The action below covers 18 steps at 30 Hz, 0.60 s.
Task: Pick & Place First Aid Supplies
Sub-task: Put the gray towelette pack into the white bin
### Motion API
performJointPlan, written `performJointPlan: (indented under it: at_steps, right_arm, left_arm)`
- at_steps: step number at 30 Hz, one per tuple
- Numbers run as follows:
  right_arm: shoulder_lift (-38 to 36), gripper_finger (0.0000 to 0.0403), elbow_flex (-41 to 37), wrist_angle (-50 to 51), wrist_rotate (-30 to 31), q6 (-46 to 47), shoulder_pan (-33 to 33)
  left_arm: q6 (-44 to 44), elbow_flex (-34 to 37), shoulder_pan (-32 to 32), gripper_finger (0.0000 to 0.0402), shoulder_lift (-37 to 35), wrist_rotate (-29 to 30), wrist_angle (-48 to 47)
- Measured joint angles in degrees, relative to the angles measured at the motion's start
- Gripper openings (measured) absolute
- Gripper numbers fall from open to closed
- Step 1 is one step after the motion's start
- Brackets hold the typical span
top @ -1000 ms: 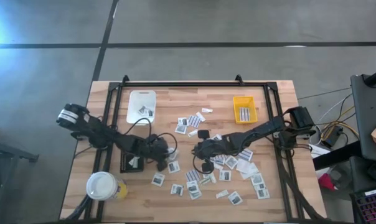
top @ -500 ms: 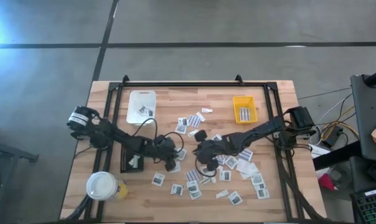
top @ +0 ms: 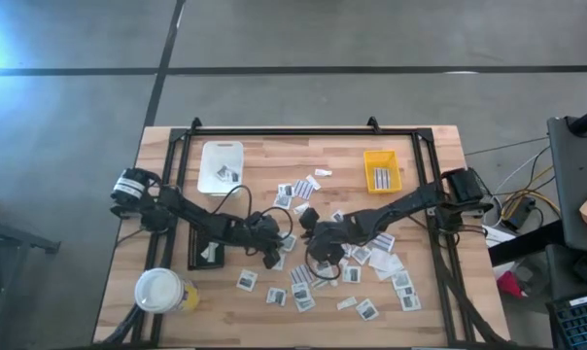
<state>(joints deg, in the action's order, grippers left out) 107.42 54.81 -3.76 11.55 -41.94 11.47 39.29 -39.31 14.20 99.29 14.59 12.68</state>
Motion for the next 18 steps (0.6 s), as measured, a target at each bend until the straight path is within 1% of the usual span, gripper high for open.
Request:
performJointPlan:
  at_steps: [5, 9, 14, 18]
  right_arm:
    - [3.6, 0.0118, 0.3, -2.9, 1.3, 0.2, 0.7]
    - [5.2, 0.0116, 2.1, -3.0, 5.1, -1.6, 1.7]
    - [6.7, 0.0118, 3.9, -3.0, 5.6, -2.7, 1.7]
    - [8.2, 0.0116, 5.8, -3.0, 7.8, -3.7, 1.7]
  left_arm:
    - [0.0, 0.0, 0.0, 0.0115, 0.0, 0.0, 0.2]
    - [0.1, 0.1, 0.0, 0.0115, 0.0, 0.0, 0.4]
    - [0.1, 0.1, 0.0, 0.0115, 0.1, 0.0, 0.9]
    - [0.2, 0.1, -0.1, 0.0115, 0.1, -0.1, 2.2]
